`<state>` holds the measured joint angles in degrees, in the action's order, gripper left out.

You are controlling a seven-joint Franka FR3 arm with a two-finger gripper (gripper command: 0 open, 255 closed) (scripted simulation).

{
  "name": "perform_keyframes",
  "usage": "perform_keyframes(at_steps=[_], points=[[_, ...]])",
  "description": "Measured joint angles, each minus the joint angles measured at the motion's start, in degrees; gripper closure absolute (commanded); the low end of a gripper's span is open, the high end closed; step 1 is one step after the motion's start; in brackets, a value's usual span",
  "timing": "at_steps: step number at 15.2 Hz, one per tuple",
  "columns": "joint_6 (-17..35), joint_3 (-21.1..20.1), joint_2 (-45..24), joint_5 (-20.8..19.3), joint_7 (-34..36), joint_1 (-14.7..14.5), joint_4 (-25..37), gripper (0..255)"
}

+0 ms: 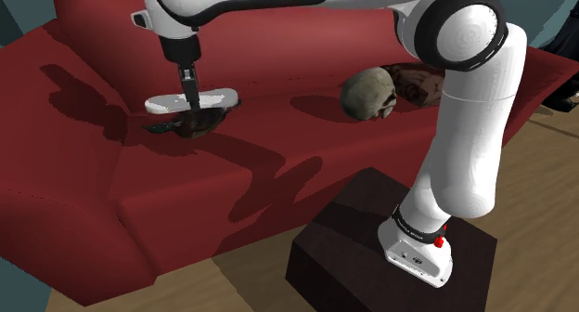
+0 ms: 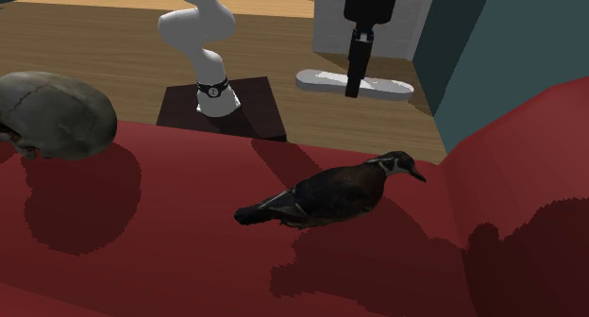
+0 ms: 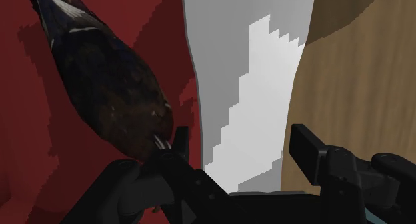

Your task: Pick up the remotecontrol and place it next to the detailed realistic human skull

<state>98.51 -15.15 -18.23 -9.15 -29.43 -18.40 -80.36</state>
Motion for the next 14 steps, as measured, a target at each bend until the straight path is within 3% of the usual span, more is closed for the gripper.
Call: perform_keyframes(at_steps=[14], points=[[-12.51,-0.07,-3.04,-0.71,-0.94,-1.32,15.56,255]])
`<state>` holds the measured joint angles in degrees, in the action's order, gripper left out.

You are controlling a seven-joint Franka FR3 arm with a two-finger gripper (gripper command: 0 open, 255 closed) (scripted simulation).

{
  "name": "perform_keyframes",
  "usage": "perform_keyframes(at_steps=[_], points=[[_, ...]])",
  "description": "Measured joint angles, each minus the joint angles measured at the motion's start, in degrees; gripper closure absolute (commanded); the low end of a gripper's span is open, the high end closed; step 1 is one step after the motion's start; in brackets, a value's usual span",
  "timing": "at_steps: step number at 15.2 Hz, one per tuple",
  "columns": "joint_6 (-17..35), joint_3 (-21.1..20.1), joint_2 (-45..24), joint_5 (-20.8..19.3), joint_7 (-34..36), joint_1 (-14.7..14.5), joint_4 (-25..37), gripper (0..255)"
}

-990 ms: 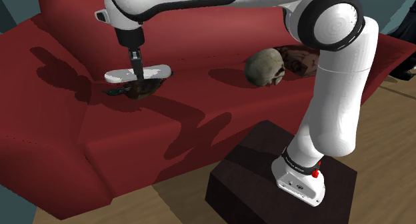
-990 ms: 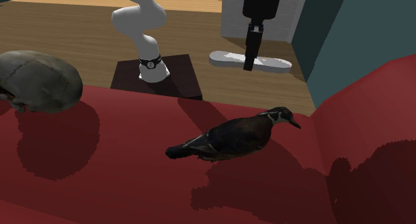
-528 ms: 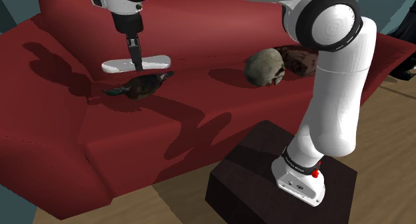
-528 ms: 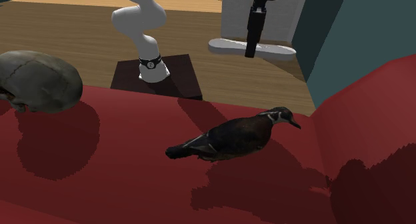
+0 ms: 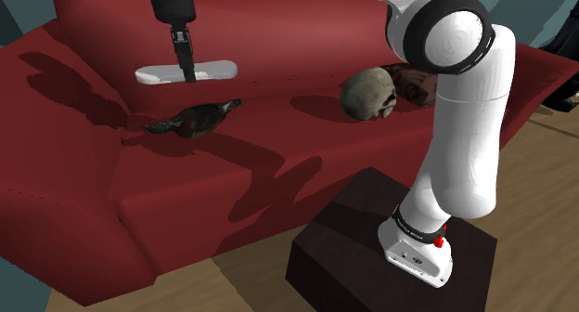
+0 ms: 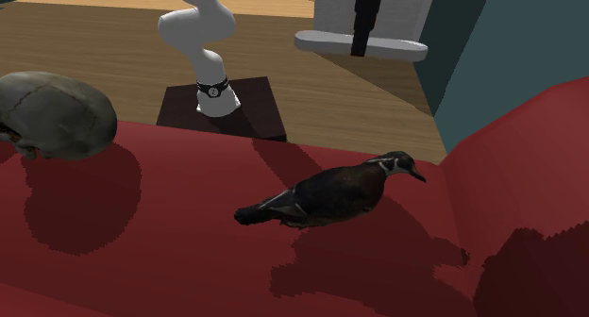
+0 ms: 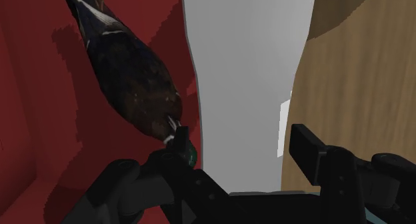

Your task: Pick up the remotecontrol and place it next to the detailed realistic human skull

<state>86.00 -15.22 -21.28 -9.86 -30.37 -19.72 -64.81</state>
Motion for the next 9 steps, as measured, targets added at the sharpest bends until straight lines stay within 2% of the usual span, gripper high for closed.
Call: perform_keyframes(at_steps=[2,9], points=[[-0.45,0.11,0.59,0.19,-0.58,0.46,-0.08,255],[4.32,2.48,11.71,3.49,-8.19,7.31,-15.0,255]])
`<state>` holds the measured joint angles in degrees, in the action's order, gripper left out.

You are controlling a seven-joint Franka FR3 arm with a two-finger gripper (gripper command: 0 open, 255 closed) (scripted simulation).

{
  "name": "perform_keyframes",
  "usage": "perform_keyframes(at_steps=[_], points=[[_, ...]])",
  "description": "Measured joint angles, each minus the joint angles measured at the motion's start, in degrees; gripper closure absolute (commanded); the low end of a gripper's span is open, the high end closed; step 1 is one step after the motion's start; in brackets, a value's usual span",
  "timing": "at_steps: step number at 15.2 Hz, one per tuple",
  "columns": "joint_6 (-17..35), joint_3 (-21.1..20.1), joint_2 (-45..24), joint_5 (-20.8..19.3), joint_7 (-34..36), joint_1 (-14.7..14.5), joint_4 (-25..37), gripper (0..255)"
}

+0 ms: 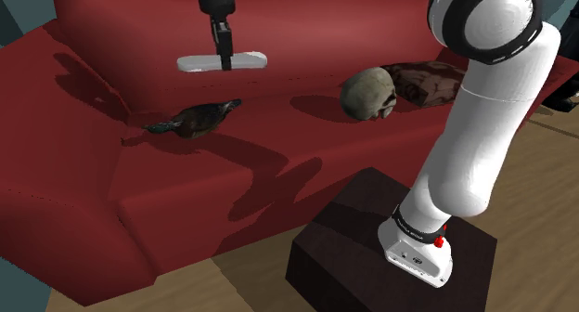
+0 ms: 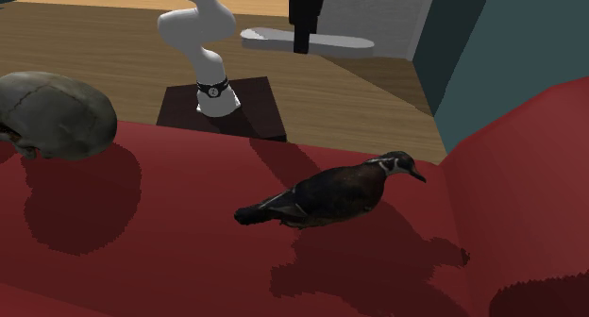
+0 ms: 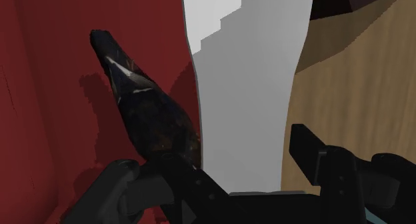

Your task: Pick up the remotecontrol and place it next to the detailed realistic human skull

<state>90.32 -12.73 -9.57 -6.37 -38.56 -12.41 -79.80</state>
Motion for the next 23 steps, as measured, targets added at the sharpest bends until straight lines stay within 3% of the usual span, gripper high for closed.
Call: perform_keyframes(at_steps=[11,23], points=[[4.67,6.82,12.21,2.86,-14.66,8.33,-15.59,255],[6.35,15.86,15.47,3.06,-31.22,15.94,-19.55,255]])
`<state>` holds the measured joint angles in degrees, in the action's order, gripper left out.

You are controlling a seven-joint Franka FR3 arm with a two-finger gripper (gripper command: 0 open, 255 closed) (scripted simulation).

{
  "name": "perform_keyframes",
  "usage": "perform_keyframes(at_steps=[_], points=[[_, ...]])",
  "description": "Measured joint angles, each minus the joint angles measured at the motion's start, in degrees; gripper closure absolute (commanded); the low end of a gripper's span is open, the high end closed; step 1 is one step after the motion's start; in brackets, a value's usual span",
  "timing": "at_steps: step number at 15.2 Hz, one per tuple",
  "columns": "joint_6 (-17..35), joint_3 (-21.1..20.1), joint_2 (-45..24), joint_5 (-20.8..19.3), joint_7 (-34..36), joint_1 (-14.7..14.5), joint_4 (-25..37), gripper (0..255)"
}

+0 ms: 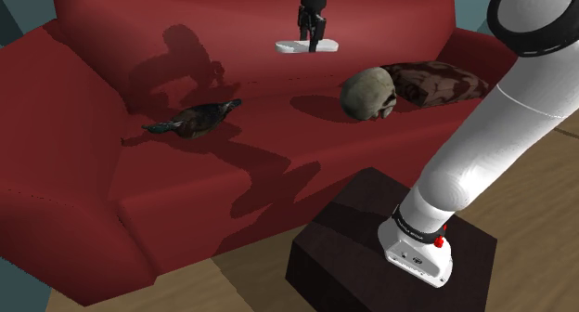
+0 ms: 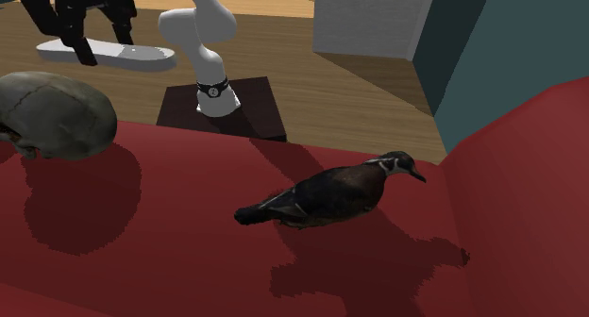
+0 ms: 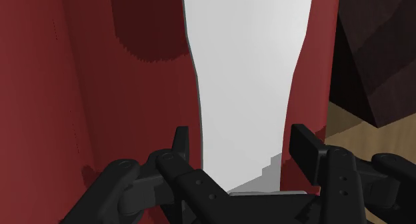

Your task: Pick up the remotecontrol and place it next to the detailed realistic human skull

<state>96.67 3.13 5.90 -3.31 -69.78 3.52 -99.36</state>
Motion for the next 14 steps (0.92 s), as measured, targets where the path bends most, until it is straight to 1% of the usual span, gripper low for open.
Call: perform_keyframes(at_steps=[2,14], points=[[0.66,0.49,-0.28,0.0,-0.88,0.38,-0.32,255],[9.73,0.78,0.47,-0.15,-0.9,0.6,-10.15,255]])
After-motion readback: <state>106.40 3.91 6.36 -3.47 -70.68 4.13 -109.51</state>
